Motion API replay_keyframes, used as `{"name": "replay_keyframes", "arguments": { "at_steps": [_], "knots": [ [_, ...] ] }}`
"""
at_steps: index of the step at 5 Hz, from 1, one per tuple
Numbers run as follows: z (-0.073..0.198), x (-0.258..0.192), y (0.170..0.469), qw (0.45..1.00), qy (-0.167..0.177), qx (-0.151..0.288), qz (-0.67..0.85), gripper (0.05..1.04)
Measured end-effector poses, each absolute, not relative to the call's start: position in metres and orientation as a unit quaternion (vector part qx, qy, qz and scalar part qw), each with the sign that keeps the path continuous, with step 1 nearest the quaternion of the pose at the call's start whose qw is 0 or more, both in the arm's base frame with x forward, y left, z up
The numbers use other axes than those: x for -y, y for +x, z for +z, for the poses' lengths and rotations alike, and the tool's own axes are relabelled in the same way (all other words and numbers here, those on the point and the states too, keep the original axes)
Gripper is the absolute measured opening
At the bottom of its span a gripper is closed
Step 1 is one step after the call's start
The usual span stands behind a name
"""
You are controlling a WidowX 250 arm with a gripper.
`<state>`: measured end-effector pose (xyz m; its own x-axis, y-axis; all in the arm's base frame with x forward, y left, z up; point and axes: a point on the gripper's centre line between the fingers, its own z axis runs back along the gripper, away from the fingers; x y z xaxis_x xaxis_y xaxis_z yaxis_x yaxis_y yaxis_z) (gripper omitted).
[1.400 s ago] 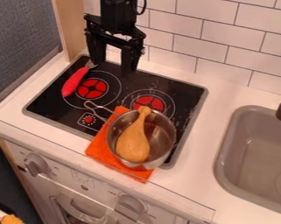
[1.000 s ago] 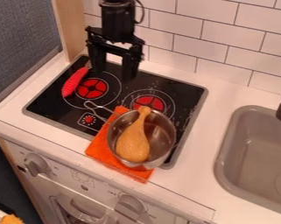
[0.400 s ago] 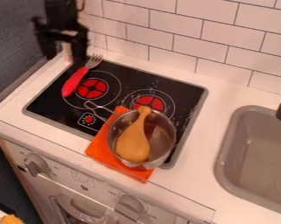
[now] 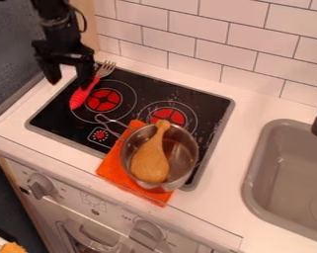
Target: Take the orange fork and put it on the right burner
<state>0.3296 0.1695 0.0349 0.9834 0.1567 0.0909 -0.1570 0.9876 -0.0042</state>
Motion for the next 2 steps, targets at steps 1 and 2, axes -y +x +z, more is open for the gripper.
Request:
{"name": "replay_keyframes", "arguments": {
  "at_steps": [1,2],
  "knots": [
    [0.0155,-0.1670,0.3311,0.996,-0.016,0.032,0.083,1.001],
    [0.0087,-0.1728,0.3373,0.996,0.002,0.022,0.088,0.942]
  ]
}}
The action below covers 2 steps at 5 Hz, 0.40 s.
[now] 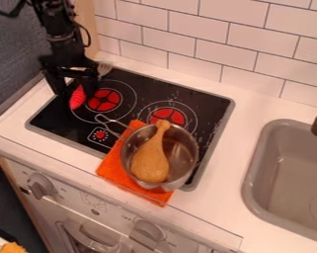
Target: Take the orange fork and put it on the right burner
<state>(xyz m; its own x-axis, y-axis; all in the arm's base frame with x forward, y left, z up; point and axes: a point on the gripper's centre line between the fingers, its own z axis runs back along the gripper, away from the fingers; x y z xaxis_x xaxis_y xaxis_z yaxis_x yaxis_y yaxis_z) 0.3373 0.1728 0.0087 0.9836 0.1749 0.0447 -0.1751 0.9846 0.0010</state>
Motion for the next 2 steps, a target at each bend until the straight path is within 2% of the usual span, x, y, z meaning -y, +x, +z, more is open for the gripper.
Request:
{"name": "replay_keyframes", "arguments": {
  "at_steps": [2],
  "knots": [
    [0.0061,-0.1674,0.3457,0.997,0.036,0.001,0.068,0.437]
  ]
}}
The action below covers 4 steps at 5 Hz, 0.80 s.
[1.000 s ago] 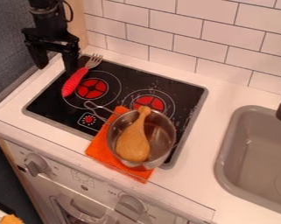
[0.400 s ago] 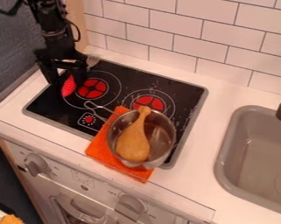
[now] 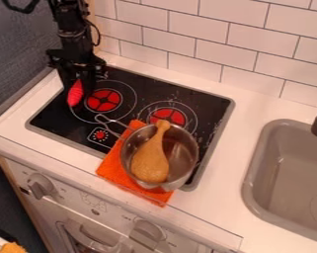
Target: Take the orange fork and put it on the right burner
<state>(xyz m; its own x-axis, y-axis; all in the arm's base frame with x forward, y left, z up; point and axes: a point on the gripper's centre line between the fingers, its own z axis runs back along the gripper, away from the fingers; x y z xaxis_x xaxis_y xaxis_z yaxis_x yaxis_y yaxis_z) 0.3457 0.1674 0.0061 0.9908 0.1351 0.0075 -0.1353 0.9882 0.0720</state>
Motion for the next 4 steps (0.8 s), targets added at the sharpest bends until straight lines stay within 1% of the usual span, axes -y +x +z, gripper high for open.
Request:
{"name": "replay_keyframes", "arguments": {
  "at_steps": [1,2,3,4],
  "knots": [
    [0.007,-0.164,0.342,0.997,0.031,0.000,0.075,0.419],
    [0.023,-0.153,0.337,0.997,0.019,-0.004,0.080,0.419],
    [0.057,-0.122,0.345,0.996,-0.024,0.012,0.080,0.419],
    [0.060,-0.083,0.351,0.996,-0.069,0.005,0.051,0.419]
  ]
}}
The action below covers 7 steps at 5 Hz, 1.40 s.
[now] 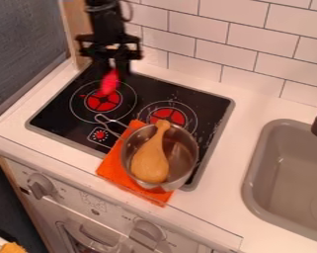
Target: Take the orange fork and put it on the right burner
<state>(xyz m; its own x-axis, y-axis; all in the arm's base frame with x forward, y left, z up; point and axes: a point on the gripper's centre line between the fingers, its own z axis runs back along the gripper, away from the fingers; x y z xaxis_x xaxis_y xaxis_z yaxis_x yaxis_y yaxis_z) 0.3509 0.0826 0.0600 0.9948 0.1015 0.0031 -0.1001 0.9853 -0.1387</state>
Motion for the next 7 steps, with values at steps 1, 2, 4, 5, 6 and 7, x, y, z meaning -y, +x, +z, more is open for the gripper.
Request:
{"name": "replay_keyframes", "arguments": {
  "at_steps": [1,2,4,5,6,7],
  "knots": [
    [0.048,-0.044,0.358,0.998,-0.065,-0.011,0.007,0.419],
    [0.030,-0.016,0.361,0.998,-0.049,-0.028,-0.019,0.419],
    [0.018,0.017,0.373,0.999,-0.038,-0.014,0.001,0.419],
    [0.018,0.021,0.377,1.000,-0.026,0.000,0.001,0.493],
    [0.011,0.023,0.369,1.000,-0.019,-0.011,-0.003,0.813],
    [0.012,0.019,0.364,0.999,-0.007,-0.024,-0.021,1.004]
  ]
}}
